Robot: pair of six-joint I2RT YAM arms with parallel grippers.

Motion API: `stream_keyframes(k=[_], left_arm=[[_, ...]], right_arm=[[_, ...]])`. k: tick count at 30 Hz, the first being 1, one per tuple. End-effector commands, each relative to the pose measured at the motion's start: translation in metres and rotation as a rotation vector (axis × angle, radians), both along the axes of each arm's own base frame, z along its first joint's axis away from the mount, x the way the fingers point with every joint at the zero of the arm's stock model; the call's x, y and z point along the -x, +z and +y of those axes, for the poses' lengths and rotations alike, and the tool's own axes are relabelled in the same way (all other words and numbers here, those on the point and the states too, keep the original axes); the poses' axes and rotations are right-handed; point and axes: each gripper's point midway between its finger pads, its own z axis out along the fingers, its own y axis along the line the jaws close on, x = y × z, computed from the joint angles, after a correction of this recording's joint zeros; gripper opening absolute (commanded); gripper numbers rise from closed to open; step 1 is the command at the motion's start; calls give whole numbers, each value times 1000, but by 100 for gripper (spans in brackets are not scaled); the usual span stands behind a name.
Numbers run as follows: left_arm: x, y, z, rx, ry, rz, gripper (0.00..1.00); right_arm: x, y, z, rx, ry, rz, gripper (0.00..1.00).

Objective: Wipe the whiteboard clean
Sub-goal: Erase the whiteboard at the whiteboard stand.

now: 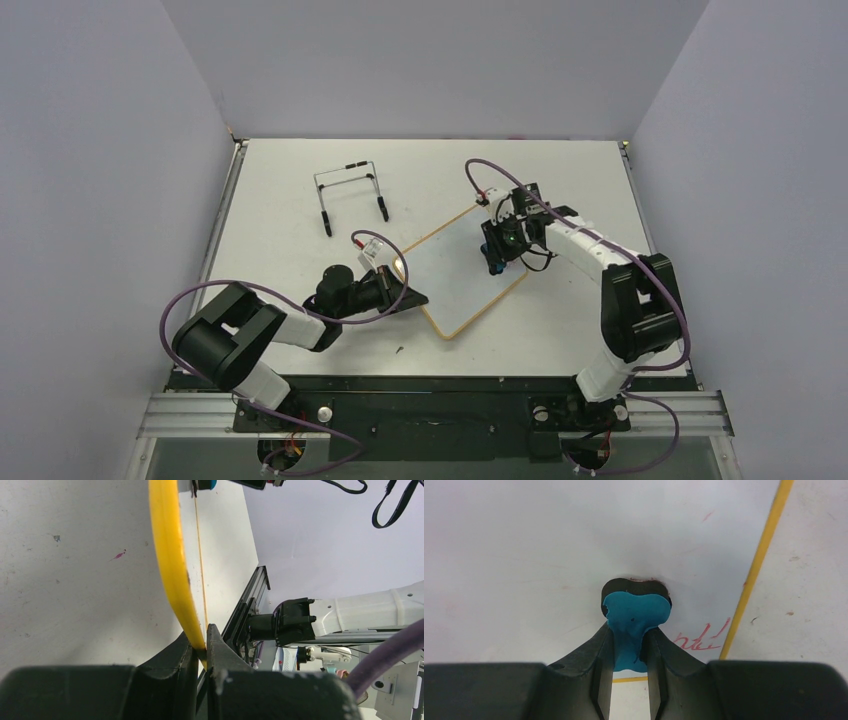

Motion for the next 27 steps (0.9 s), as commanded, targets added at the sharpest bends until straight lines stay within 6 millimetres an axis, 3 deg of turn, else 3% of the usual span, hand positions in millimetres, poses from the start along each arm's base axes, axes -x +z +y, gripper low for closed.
stream_keyframes(k=[1,4,7,10,16,20,23,27], left_arm=[[-2,58,-13,122,-74,-238,0],[-3,58,-13,124,-71,-241,0],[-2,57,-11,123,-67,-242,0],[-1,56,-10,114,-61,-246,0],[-3,57,-10,109,-59,-254,0],[-4,57,-11,112,-60,-256,0],[-4,55,-11,113,-59,-251,0],[-2,55,-11,115,-65,-250,0]], right_arm=[[57,-12,16,-18,123,146,0],[50,-11,4,25,89,114,0],[31,-18,-20,55,-23,120,0],[33,-25,-31,81,-48,139,0],[61,-39,-23,93,14,220,0],[75,-30,-2,40,86,229,0],[58,-22,-8,56,31,163,0],[24,-26,-42,123,-137,108,0]])
